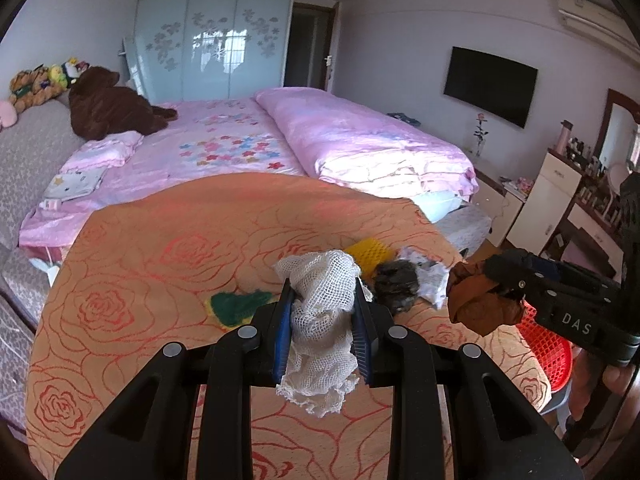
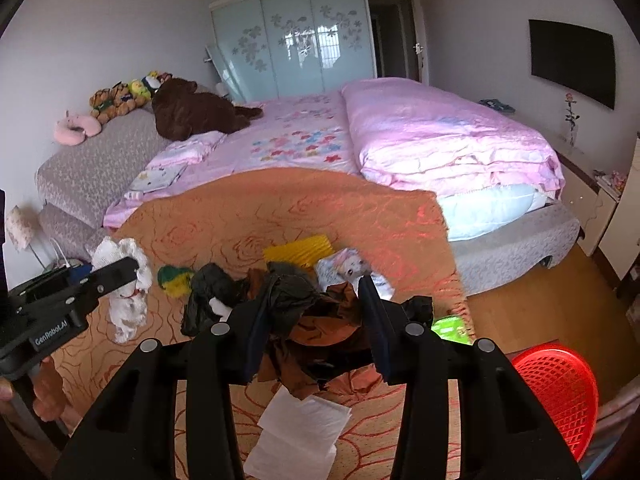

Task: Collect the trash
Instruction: 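Carry the brown cloth over the wastebasket with the right tool, then open the right tool to drop the brown cloth into the wastebasket, then grasp the white tissue on the bedspread with the left tool, then grasp the green snack bag with the right tool while the left tool holds the tissue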

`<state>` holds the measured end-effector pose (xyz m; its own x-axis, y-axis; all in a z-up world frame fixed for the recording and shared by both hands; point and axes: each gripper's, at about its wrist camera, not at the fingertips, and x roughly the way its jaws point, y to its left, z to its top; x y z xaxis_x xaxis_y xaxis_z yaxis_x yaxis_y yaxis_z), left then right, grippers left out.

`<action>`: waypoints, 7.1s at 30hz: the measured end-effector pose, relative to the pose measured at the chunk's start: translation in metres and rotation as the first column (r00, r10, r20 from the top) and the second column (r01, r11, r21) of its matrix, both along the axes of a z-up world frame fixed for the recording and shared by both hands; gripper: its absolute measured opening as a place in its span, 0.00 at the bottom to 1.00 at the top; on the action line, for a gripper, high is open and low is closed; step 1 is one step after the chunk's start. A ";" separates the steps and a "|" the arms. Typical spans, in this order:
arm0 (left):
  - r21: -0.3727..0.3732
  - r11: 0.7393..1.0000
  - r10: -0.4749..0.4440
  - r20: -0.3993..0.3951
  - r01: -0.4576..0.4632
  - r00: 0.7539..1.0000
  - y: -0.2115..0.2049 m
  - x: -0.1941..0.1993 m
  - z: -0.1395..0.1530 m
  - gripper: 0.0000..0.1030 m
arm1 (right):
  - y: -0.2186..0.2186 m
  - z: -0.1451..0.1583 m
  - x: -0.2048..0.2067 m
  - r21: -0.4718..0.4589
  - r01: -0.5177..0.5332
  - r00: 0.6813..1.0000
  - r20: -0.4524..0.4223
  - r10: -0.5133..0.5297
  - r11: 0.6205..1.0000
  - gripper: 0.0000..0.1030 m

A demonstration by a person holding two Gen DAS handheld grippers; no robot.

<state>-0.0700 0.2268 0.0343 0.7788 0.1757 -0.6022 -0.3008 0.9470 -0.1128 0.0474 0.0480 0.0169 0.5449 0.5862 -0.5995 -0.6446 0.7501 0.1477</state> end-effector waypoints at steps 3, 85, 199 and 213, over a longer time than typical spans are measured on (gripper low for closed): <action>0.012 1.000 -0.024 0.008 0.024 1.000 -0.008 0.007 0.005 0.24 | -0.008 0.003 0.002 0.005 0.026 1.000 0.007 -0.026 1.000 0.40; 0.017 0.822 -0.555 -0.201 0.570 0.807 -0.251 0.145 -0.062 0.63 | -0.255 -0.088 0.045 -0.069 0.597 0.779 -0.189 -0.598 0.799 0.64; -0.057 0.962 -0.275 -0.164 0.269 0.948 -0.093 0.041 -0.063 0.15 | -0.039 -0.091 0.068 -0.166 0.017 0.992 -0.123 -0.038 0.986 0.43; -0.040 0.971 -0.240 -0.146 0.237 0.960 -0.084 0.049 -0.050 0.15 | -0.059 -0.060 0.036 -0.112 0.073 0.994 -0.075 -0.082 0.991 0.43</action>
